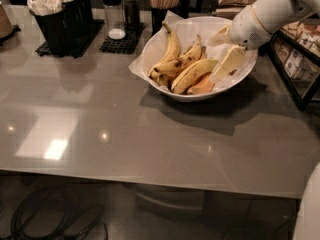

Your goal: Pick banana from white bowl

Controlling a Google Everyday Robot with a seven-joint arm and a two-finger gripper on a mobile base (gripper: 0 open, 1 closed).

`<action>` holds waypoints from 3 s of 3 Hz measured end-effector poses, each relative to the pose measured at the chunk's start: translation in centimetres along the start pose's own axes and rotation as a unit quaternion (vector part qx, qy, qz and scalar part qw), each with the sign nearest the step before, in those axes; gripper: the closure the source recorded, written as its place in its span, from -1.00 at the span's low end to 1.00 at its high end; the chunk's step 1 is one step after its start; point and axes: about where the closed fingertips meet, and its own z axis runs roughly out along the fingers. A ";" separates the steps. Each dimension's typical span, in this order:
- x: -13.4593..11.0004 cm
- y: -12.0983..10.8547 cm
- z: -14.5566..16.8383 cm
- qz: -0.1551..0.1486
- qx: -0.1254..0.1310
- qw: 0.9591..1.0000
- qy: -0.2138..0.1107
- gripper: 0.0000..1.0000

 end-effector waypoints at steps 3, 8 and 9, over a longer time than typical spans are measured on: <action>0.8 -0.1 2.8 0.012 -0.011 1.000 0.002 -0.16; -6.2 4.4 -12.5 0.008 0.141 0.977 -0.159 1.00; -8.9 8.7 -14.2 0.044 0.160 0.956 -0.242 1.00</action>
Offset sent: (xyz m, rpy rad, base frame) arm 0.0078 0.0079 -0.0262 -0.0028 0.0334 -0.0112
